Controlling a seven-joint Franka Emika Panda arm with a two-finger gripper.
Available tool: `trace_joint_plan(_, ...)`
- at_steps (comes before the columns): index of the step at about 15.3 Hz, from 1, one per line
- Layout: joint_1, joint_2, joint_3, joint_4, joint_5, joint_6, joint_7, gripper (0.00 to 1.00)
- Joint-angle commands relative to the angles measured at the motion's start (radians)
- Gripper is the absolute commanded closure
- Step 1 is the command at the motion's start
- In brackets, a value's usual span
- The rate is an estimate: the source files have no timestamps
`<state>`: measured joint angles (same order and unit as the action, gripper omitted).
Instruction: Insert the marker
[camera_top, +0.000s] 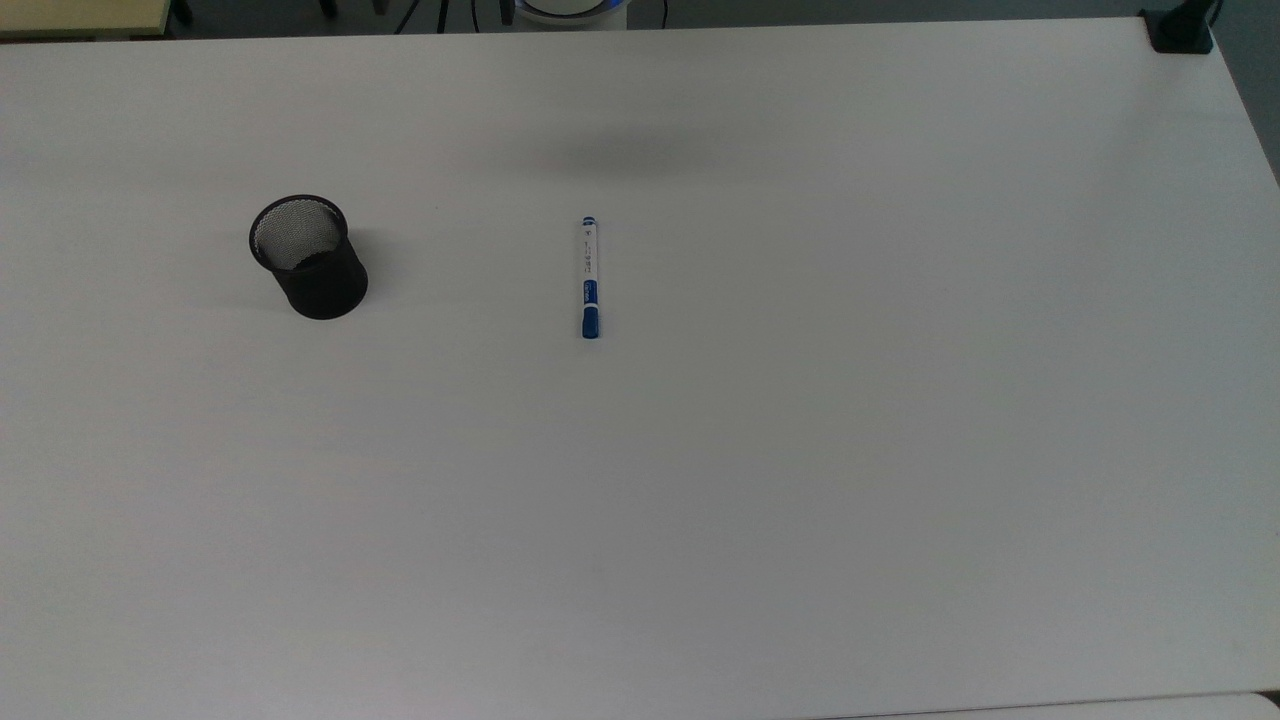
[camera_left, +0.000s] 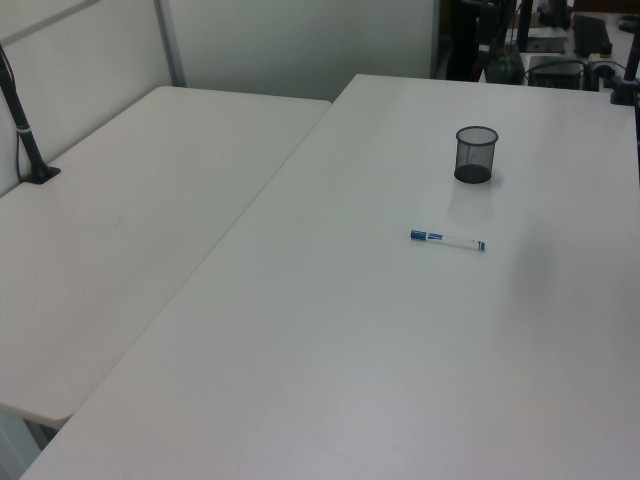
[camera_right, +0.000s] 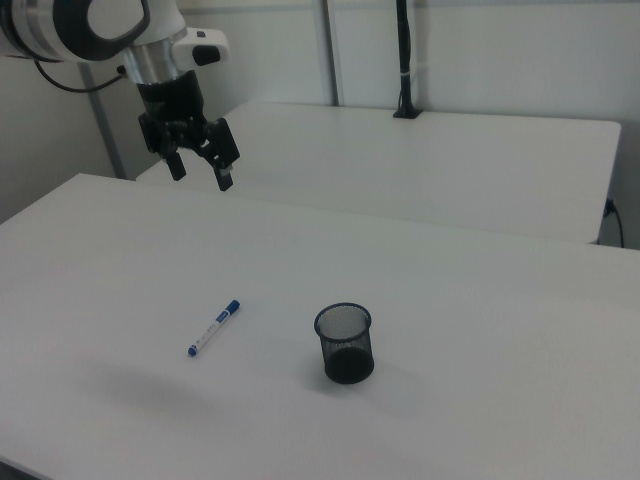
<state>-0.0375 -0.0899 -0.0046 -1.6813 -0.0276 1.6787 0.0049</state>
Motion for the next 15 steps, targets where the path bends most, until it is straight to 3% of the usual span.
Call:
trace_joint_plan(1, 0.005, -0.013, 0.001, -0.018, -0.009, 0.013, -0.016, 0.0)
trace_joint_plan(15, 0.007, -0.011, 0.006, -0.034, -0.009, 0.012, -0.043, 0.0)
